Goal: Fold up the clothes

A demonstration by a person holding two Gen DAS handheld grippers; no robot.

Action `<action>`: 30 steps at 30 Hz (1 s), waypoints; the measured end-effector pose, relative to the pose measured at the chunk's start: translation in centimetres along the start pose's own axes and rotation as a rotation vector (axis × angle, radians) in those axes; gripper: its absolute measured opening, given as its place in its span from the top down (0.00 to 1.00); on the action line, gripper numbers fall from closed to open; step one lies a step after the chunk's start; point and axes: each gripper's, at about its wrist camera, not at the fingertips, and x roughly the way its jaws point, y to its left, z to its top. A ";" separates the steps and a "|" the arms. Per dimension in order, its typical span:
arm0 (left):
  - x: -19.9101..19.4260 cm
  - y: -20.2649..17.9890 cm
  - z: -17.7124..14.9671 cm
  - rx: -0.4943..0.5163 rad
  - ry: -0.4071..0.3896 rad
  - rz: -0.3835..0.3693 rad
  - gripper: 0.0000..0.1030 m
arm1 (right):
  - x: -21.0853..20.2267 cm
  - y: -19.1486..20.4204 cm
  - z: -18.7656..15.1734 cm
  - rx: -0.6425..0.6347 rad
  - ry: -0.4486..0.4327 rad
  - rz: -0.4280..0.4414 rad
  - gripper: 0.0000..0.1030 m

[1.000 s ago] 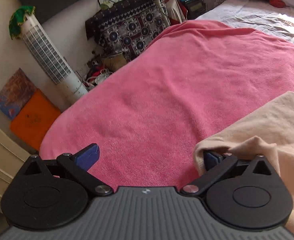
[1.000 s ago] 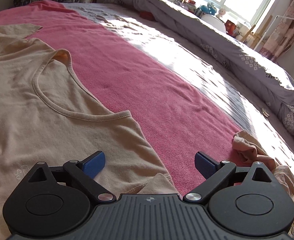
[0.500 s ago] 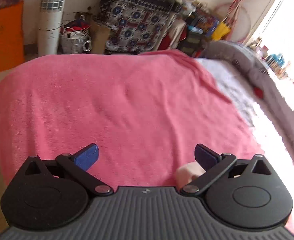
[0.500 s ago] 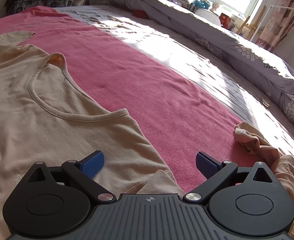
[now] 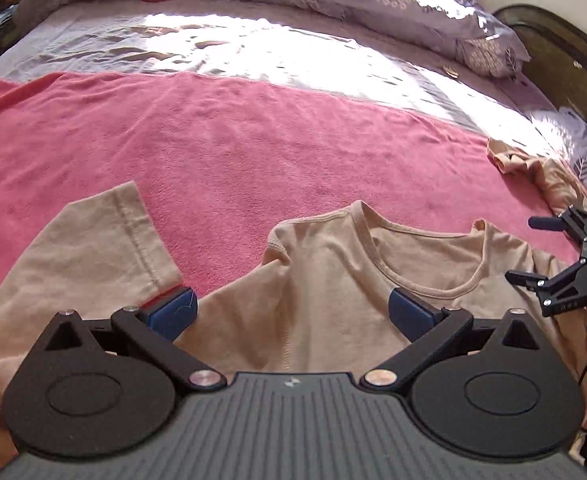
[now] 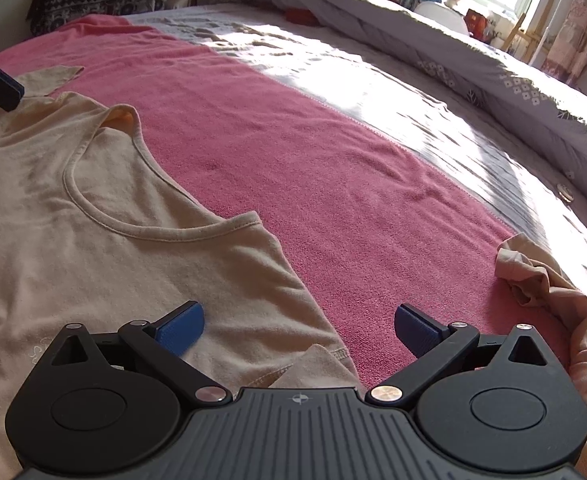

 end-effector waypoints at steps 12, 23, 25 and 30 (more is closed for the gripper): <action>4.7 -1.9 0.5 0.258 0.030 0.081 0.01 | 0.8 -2.6 -1.0 0.184 0.024 0.108 0.01; 3.3 -3.4 -0.3 0.239 -0.075 0.153 0.78 | -1.5 0.3 0.1 0.078 0.025 0.098 0.64; 2.8 -3.6 -0.4 0.233 -0.096 0.175 0.92 | -1.8 0.9 0.3 0.053 0.023 0.050 0.86; 1.5 -4.0 -0.9 0.219 -0.148 0.230 0.97 | -2.6 1.4 0.2 0.040 0.008 -0.001 0.89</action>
